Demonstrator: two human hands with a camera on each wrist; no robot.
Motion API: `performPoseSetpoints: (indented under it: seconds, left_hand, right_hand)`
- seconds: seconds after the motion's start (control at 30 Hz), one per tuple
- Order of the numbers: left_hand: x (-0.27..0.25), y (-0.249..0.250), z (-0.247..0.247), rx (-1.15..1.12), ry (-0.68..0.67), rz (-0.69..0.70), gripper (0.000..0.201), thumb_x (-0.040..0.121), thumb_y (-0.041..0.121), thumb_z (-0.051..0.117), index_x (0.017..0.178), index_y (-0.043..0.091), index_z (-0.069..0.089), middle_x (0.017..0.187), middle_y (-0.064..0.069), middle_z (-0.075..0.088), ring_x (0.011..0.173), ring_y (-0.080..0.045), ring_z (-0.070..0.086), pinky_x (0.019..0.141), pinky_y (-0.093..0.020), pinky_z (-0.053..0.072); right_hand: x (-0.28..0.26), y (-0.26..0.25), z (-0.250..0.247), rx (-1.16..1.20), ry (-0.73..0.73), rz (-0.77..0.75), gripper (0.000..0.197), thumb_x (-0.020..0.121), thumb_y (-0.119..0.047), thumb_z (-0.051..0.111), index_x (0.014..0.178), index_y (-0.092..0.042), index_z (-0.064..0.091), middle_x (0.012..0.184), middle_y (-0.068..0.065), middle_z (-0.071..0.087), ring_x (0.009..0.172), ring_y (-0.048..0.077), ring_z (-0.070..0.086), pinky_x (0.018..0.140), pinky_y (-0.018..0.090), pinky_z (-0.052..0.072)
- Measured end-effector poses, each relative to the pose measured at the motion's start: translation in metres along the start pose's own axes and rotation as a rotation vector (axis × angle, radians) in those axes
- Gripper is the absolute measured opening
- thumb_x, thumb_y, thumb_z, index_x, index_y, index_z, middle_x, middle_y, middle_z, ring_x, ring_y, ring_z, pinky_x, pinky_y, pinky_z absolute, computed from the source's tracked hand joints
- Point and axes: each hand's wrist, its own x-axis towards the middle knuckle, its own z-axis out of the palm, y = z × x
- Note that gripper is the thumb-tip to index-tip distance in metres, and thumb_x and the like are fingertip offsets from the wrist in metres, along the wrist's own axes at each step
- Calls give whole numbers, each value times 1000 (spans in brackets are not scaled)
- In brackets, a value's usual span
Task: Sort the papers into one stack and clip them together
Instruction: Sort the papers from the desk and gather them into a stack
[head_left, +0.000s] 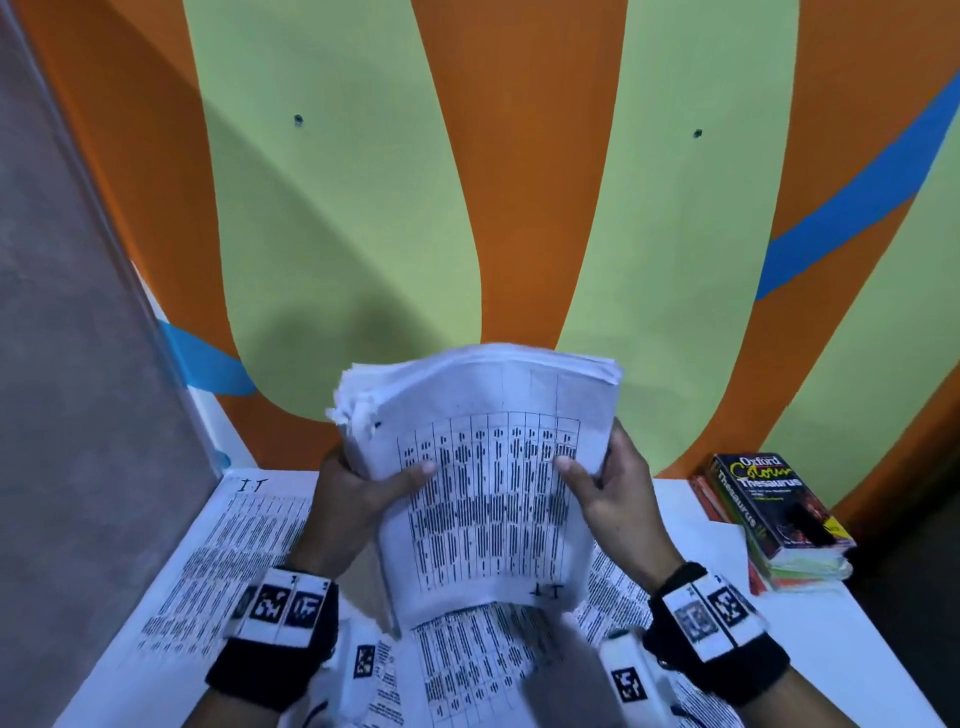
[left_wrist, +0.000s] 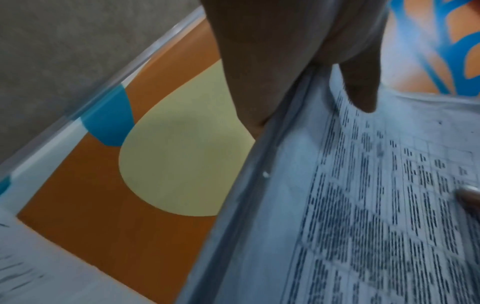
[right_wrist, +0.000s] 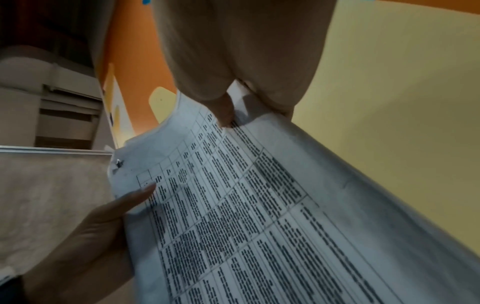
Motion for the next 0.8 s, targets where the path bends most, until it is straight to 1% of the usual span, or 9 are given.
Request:
performPoseSetpoints:
  seconds: [0.1, 0.2, 0.33, 0.43, 0.5, 0.53, 0.63, 0.73, 0.8]
  left_hand:
    - [-2, -8, 0, -33, -19, -33, 49, 51, 32, 91, 96, 23, 73, 99, 2, 77, 93, -20, 72, 74, -28, 58]
    - [-9, -14, 8, 11, 23, -101, 56, 39, 58, 88, 82, 24, 75, 86, 5, 78, 82, -19, 73, 67, -28, 57]
    - [-3, -1, 6, 62, 19, -23, 30, 52, 43, 84, 79, 35, 76, 81, 12, 77, 77, -11, 73, 68, -28, 59]
    - [-7, -16, 0, 99, -33, -123, 51, 43, 54, 87, 85, 29, 73, 87, 3, 77, 86, -17, 73, 73, -30, 58]
    - [-17, -34, 1, 306, -55, -253, 63, 49, 66, 78, 86, 17, 66, 83, -8, 73, 79, -24, 70, 70, -31, 56]
    - [-20, -42, 0, 397, -66, -280, 71, 53, 70, 72, 84, 7, 65, 78, -14, 71, 70, -23, 67, 63, -29, 54]
    - [-20, -49, -5, 466, 31, -279, 60, 63, 59, 73, 76, 1, 67, 70, -15, 71, 55, -22, 64, 56, -31, 53]
    - [-12, -39, -15, 507, 100, -193, 34, 75, 37, 77, 72, 4, 71, 74, -24, 72, 60, -30, 69, 57, -40, 54]
    - [-8, -27, -25, 518, 121, -154, 30, 77, 34, 76, 63, 9, 68, 65, -23, 70, 52, -29, 65, 53, -36, 51]
  right_hand:
    - [-2, 7, -2, 20, -56, 62, 53, 87, -12, 66, 131, -28, 42, 124, -13, 60, 113, 1, 60, 89, 19, 53]
    - [-8, 12, 3, -35, 2, 80, 44, 90, -5, 61, 118, -37, 48, 114, -17, 63, 105, -2, 63, 82, 14, 51]
    - [-4, 10, 2, 7, 63, 37, 46, 89, -2, 62, 115, -38, 47, 109, -18, 64, 96, -8, 63, 80, 13, 53]
    - [-7, 19, 2, -13, -29, 91, 46, 91, -5, 60, 129, -26, 44, 112, -11, 65, 102, -6, 62, 86, 17, 52]
    - [-15, 32, 5, -138, -97, 153, 38, 95, -5, 54, 129, -18, 42, 87, -12, 59, 79, -14, 60, 70, 6, 46]
    - [-20, 41, 6, -216, -107, 183, 35, 96, -7, 52, 128, -16, 42, 81, -8, 57, 73, -10, 60, 67, 6, 45]
    - [-27, 78, 6, -413, -103, 325, 33, 94, -19, 56, 124, -16, 42, 104, 7, 64, 88, 10, 62, 83, 30, 53]
    - [-35, 105, 14, -671, -202, 540, 69, 81, -53, 63, 130, -11, 40, 120, 12, 58, 103, 24, 60, 89, 41, 53]
    - [-43, 115, 30, -863, -338, 582, 91, 69, -70, 62, 133, -10, 37, 126, 15, 50, 116, 31, 52, 93, 46, 49]
